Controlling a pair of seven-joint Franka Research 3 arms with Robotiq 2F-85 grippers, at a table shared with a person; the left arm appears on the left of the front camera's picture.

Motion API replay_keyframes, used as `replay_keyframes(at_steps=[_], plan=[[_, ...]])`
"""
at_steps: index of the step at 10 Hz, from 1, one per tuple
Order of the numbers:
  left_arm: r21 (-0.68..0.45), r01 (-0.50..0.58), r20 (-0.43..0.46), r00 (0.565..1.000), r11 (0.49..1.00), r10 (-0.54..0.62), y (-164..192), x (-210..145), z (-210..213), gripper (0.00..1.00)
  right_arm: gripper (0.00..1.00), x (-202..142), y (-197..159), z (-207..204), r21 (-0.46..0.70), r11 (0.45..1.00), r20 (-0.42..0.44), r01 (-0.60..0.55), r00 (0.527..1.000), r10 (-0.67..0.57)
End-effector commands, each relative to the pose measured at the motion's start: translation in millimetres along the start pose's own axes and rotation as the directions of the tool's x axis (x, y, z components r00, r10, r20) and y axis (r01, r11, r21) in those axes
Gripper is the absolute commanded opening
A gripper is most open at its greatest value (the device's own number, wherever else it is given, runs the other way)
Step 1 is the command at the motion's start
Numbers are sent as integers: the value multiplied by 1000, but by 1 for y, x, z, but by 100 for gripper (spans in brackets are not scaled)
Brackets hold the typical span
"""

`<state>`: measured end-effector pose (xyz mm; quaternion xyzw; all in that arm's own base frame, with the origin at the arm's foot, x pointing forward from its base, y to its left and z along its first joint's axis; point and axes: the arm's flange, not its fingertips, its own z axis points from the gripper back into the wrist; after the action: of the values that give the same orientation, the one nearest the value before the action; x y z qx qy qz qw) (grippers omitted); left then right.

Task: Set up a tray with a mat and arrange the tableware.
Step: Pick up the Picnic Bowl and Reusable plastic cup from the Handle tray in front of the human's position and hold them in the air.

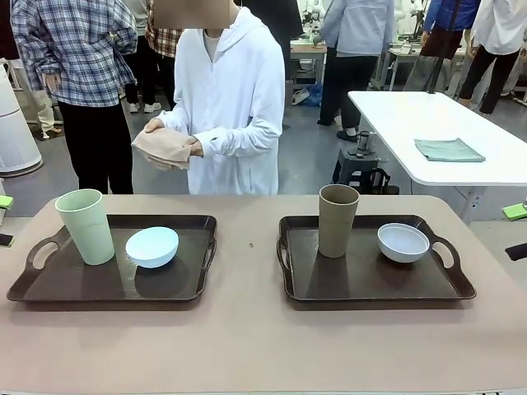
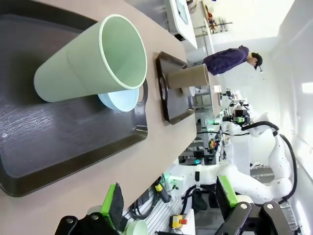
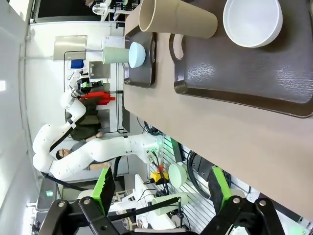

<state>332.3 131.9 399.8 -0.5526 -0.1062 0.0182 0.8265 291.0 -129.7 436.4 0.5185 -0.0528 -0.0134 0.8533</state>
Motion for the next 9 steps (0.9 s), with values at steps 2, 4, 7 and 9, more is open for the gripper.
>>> replay_keyframes(at_steps=[2,4,7,9], plan=[[-8,17,-5,1000,1000,-17,1,-2,3,100,100,-1,2,0,22,1000,5,-21,1000,21],[-8,17,-5,1000,1000,-17,1,-2,3,100,100,-1,2,0,22,1000,5,-21,1000,21],[-8,17,-5,1000,1000,-17,1,-2,3,100,100,-1,2,0,22,1000,5,-21,1000,21],[-8,17,-5,1000,1000,-17,1,-2,3,100,100,-1,2,0,22,1000,5,-21,1000,21]])
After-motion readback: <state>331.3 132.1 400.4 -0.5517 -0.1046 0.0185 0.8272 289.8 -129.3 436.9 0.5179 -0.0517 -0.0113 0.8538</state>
